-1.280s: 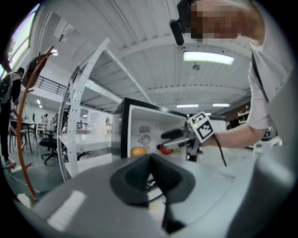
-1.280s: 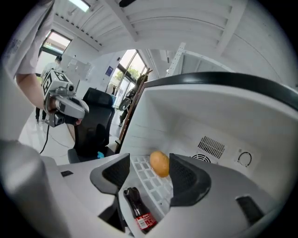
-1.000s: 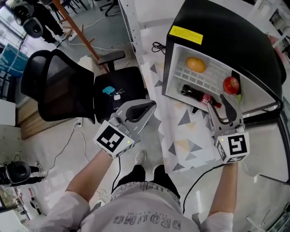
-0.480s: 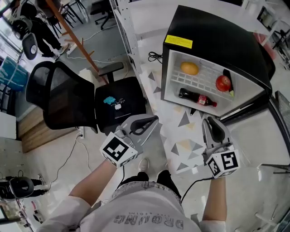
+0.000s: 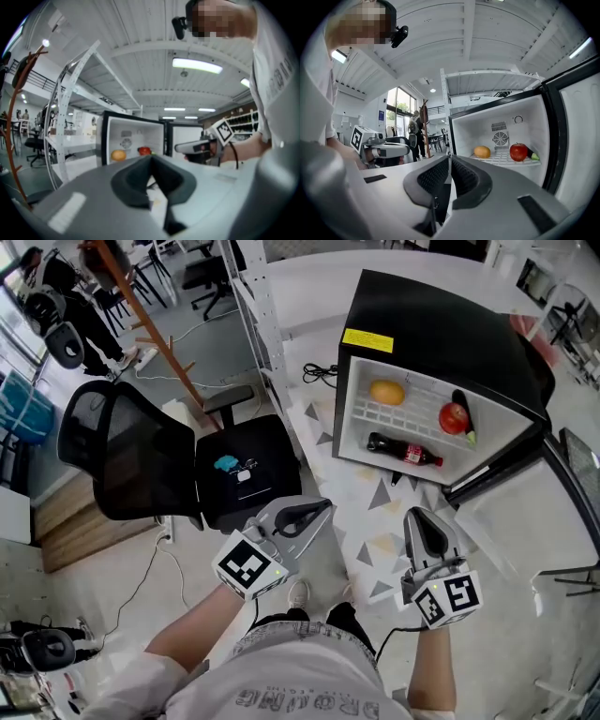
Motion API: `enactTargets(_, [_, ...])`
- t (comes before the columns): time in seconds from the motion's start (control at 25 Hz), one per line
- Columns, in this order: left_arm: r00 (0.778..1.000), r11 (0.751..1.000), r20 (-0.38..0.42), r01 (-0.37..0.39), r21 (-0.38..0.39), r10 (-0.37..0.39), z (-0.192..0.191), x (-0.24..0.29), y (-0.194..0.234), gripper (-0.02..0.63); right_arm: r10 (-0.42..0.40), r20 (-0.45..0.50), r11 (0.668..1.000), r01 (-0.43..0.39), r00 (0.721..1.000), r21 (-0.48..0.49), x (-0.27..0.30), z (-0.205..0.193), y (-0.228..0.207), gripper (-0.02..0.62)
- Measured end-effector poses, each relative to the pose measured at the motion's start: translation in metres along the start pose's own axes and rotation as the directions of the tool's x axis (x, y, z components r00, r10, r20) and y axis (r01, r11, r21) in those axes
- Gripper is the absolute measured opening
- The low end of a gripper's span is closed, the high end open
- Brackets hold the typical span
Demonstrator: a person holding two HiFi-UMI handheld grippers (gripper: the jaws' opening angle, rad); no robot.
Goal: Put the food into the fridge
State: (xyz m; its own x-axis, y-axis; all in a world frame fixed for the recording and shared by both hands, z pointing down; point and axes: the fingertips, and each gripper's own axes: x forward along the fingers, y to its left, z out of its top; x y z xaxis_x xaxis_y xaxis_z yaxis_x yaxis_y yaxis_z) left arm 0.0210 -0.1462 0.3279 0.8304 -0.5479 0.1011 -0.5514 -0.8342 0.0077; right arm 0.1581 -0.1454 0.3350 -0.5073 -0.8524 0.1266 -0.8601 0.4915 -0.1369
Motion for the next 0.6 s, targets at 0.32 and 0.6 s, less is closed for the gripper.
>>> enactTargets(0.32, [1.0,1.0,0.018,-0.005,0.007,0.005,0.007,-0.01,0.0,0.008,-0.017,0.002,0.999,0.017,1.0,0.038,-0.005,-0.003,0.013,0.005])
enactTargets(0.6, [1.0,1.0,0.028,-0.013,0.008,0.012,0.01,-0.011,0.007,0.008,-0.021,-0.005,0.999,0.021,1.0,0.025,-0.003,0.0,0.018,0.003])
